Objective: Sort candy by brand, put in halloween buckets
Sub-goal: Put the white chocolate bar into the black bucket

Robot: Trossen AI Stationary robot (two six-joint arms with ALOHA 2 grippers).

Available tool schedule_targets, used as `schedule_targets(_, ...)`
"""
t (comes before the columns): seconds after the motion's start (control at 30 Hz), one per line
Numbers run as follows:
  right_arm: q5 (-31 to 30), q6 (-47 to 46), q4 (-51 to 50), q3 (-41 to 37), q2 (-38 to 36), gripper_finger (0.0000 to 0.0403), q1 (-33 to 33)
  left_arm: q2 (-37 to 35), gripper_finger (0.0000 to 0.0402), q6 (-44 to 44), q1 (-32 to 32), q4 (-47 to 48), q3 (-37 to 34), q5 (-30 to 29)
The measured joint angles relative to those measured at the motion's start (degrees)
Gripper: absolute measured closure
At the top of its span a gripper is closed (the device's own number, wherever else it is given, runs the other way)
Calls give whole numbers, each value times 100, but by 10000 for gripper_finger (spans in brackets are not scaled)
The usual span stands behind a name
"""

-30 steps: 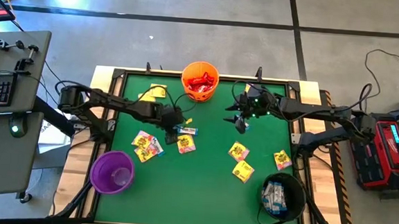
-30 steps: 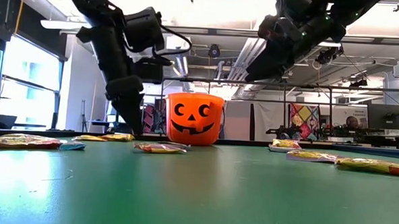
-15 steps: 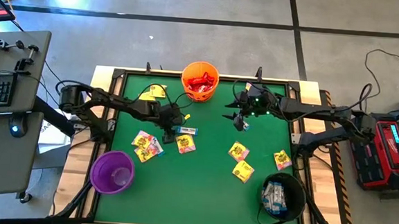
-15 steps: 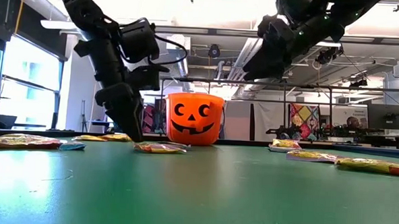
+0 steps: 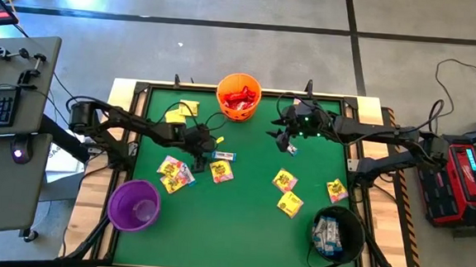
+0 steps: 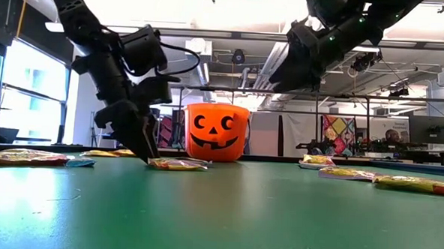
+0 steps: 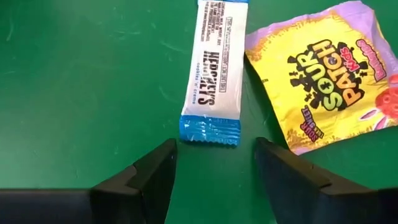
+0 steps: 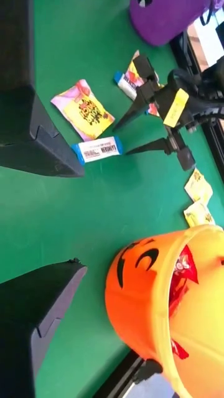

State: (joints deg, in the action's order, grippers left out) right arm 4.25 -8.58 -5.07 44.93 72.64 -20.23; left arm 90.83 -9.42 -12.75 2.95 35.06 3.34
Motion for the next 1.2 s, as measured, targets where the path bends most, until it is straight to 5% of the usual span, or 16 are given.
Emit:
schedule_targets(0.97, 308, 235, 14, 1, 0, 182, 17, 433, 229, 1000, 28, -1047, -12, -320)
schedule_targets(1.2, 297, 966, 14, 0, 0, 182, 17, 442, 277, 1560, 79, -1088, -10, -493)
